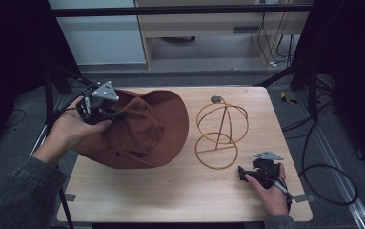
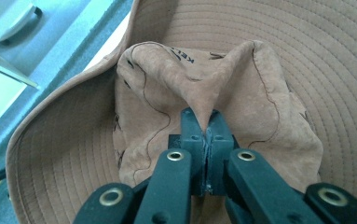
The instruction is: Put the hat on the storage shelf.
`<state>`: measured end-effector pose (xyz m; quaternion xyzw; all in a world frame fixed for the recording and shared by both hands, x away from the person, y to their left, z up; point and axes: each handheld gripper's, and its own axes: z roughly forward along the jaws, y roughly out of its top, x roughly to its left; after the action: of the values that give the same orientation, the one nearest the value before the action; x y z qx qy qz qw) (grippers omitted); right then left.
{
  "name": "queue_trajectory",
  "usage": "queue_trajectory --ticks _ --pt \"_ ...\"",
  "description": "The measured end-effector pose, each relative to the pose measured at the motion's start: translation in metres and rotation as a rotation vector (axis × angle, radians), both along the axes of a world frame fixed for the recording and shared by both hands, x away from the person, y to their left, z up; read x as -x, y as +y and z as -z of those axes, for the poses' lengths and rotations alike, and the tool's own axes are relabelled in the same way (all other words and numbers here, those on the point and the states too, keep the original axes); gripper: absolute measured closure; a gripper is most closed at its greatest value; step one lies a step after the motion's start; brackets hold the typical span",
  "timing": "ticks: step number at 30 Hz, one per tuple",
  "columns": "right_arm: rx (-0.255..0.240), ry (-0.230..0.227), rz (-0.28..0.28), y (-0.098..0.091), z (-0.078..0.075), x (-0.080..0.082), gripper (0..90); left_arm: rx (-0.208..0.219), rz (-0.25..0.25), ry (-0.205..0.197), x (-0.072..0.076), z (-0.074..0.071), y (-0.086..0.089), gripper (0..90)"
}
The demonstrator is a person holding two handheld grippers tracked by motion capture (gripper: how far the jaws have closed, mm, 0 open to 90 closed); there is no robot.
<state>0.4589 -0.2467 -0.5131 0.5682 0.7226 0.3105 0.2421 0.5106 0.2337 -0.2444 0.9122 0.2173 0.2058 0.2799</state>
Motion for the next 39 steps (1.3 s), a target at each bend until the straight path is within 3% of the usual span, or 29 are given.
queue_trajectory --ticks 8,22,31,39 --pt "0.0 0.0 0.0 0.0 0.0 0.0 0.4 0.026 0.02 -0.029 0.009 -0.012 -0.002 88.7" --pt "0.004 0.0 -0.003 0.0 0.0 0.0 0.4 0.038 0.059 -0.094 0.018 -0.049 -0.012 88.7" --pt "0.002 0.0 -0.002 0.0 0.0 0.0 0.4 0.034 0.088 -0.101 0.021 -0.059 -0.024 88.7" --pt "0.004 0.0 -0.003 0.0 0.0 0.0 0.4 0.026 0.086 -0.095 0.019 -0.058 -0.027 88.7"
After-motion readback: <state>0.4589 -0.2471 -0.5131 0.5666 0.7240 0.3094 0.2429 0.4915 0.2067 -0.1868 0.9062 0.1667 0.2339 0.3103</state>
